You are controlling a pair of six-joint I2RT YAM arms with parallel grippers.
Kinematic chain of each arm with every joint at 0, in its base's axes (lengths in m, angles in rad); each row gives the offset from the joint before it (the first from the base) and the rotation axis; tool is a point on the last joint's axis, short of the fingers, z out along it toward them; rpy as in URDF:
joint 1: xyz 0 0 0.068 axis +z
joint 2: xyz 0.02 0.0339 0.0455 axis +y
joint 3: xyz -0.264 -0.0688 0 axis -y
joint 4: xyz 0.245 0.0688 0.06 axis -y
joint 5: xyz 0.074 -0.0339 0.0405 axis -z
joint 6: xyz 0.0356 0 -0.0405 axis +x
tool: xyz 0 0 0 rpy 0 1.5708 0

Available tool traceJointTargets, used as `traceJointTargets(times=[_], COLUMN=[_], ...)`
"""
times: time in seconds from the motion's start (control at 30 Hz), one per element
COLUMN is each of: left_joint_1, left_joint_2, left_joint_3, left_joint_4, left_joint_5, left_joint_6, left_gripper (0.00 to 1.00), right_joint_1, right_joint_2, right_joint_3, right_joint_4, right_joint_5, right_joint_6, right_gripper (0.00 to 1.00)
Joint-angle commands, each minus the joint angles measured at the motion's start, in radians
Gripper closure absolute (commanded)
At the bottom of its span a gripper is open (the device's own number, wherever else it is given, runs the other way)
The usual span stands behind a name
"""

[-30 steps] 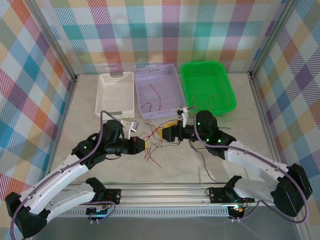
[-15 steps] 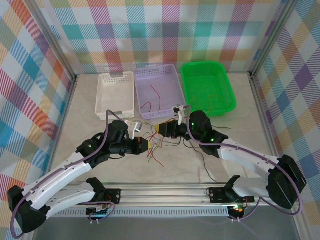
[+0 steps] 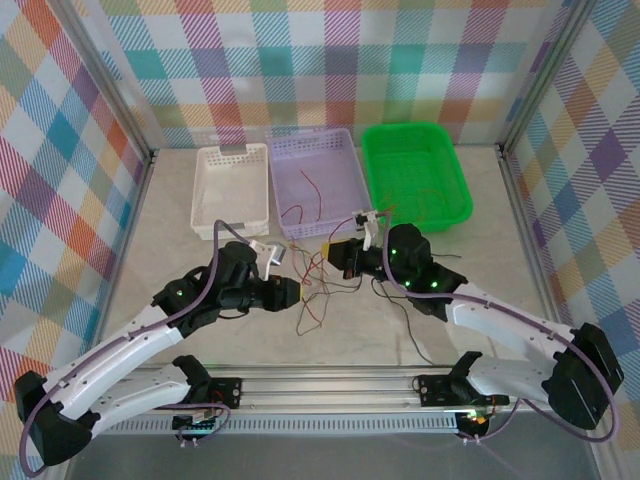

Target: Untangle the cables

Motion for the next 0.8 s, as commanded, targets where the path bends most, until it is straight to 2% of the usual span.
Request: traceJointTargets(times=[0.0,0.2,0.4,0.6,0.77], left_joint_1=[-0.010,-0.011,-0.011,-0.011,-0.011], left_joint_2=[-0.033,-0.068,-0.021,0.013,-0.049], left_joint_3=[0.035,-0.002,-0.021,-0.023,-0.066], left_joint_4=[-0.028,0.038,0.069,-0.023,-0.022], left_joint_5=[-0.036,-0.030,-0.020,-0.173,-0.256], left_joint_6=[0.035,0.007,-0.010,-0.025,-0.064], left_gripper=[0.63,0.59,0.59,0.60,0.60], right_joint_1=[-0.001,-0.002,-0.005,-0.033,-0.069], right_joint_2=[-0.025,-0.033,-0.048,-0.006,0.107], right_joint_3=[0.033,0.066,0.137,0.336,0.535], right_joint_4=[-0.051,-0.097,-0.197,-0.384,-0.495], right_joint_5=[0.019,-0.006,0.052,0.102,0.123], right_joint_6=[-0.065,-0.104,-0.149,-0.244,-0.320], right_gripper=[1.00,1.00,1.00,1.00,1.00])
